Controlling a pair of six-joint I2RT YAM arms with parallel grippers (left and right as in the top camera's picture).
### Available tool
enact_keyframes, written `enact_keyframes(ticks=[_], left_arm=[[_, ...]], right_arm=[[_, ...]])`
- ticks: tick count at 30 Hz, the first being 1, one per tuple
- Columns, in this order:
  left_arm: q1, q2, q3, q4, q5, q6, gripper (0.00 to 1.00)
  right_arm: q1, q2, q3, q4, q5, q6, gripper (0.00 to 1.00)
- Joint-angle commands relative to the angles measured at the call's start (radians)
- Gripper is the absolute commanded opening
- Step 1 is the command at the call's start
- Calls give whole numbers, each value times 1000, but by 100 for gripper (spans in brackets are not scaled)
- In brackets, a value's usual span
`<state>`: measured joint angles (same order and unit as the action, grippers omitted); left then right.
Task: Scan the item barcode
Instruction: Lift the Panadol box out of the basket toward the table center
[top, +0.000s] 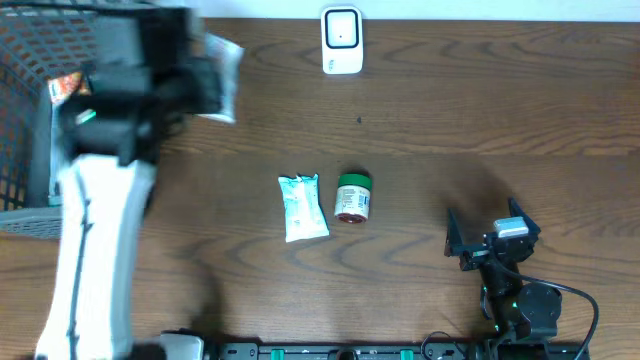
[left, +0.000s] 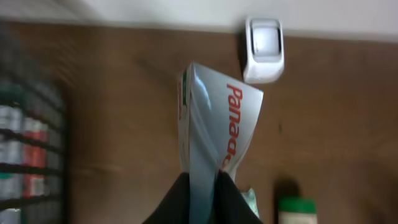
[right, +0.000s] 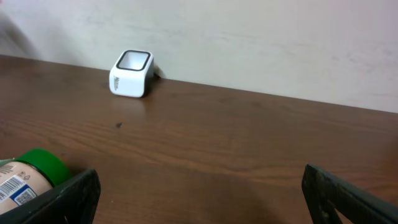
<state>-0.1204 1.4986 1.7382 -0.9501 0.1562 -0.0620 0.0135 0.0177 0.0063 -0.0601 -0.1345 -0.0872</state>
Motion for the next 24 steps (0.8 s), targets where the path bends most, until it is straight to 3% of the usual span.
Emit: enact_keyframes(ticks=[1, 12, 17, 21, 22, 24], left_arm=[[-69, 111, -18, -22, -89, 15, 8], [-211, 446, -18, -3, -562, -232, 8], [-254, 562, -18, 36, -662, -254, 12], [-266, 621, -18, 42, -655, -254, 17], [-266, 628, -18, 42, -640, -253, 42], [-266, 630, -18, 43, -608, -241, 64]], right_arm=[[3, -4, -1, -4, 2, 4, 99], [3, -4, -1, -4, 2, 4, 99], [3, -4, -1, -4, 3, 4, 99], [3, -4, -1, -4, 2, 4, 99], [3, -4, -1, -4, 2, 4, 99], [3, -4, -1, -4, 2, 4, 99]])
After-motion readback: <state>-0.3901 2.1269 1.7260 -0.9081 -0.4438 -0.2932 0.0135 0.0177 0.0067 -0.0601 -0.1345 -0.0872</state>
